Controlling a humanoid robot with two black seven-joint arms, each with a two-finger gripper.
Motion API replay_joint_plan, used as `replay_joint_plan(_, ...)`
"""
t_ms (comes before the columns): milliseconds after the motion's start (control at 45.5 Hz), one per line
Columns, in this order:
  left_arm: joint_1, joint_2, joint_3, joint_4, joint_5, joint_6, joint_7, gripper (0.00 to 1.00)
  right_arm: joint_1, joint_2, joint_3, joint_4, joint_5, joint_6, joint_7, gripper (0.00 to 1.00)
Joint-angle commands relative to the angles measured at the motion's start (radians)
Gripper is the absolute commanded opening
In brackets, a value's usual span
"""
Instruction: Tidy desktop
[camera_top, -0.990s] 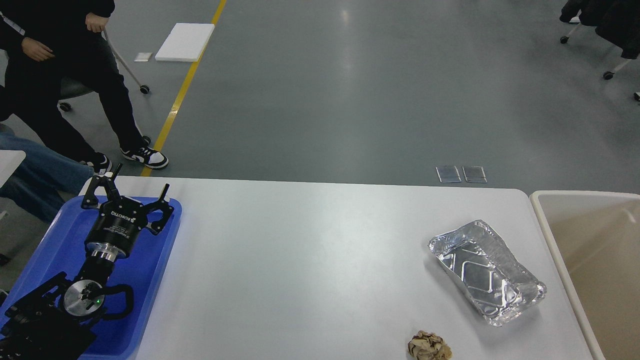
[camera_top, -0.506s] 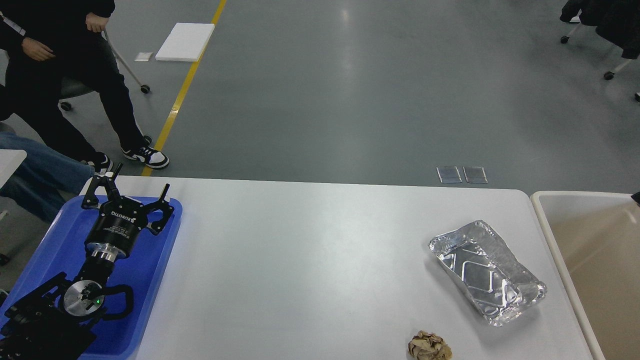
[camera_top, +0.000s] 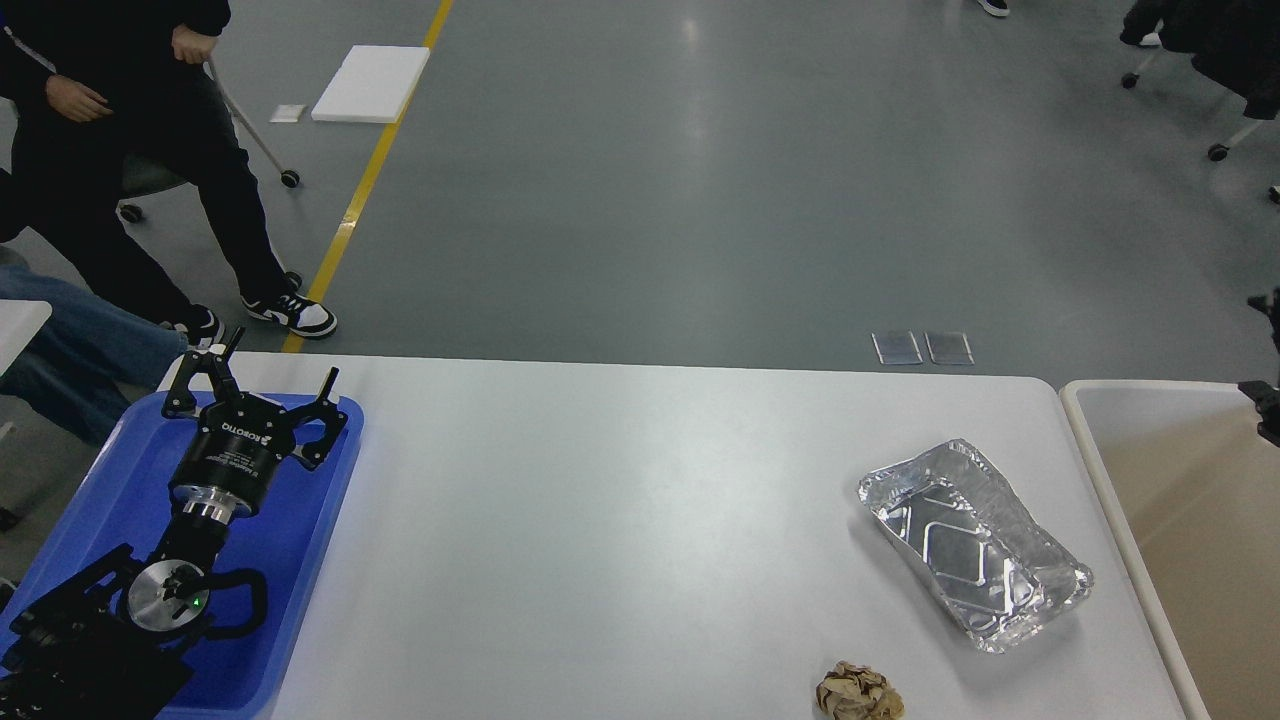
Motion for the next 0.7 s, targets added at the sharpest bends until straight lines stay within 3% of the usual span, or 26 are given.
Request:
replay_joint_plan(0,0.000,0.000,0.000,0.000,0.000,0.000,0.001,0.99,0.009,-0.024,0.082,0.102,0.005,-0.009,-0.002,1.00)
replay_joint_plan(176,0.000,0.000,0.000,0.000,0.000,0.000,0.000,0.99,0.113,-0.133,-0.152,0.268,-0.015,-0.012,-0.002,1.00)
replay_joint_plan(374,0.000,0.000,0.000,-0.001,0.000,0.000,0.001,0.99,0.205,-0.159,-0.290,0.321,-0.062,-0.003,-0.013,1.00)
replay_joint_plan(462,0.000,0.000,0.000,0.000,0.000,0.000,0.001,0.99,0.363,-0.169,-0.518,0.359,-0.189,0.002,-0.017,1.00)
replay_joint_plan(682,0.000,0.000,0.000,-0.001,0.000,0.000,0.001,0.99,0.723,-0.158,-0.991,0.527,-0.197,0.025,-0.016,1.00)
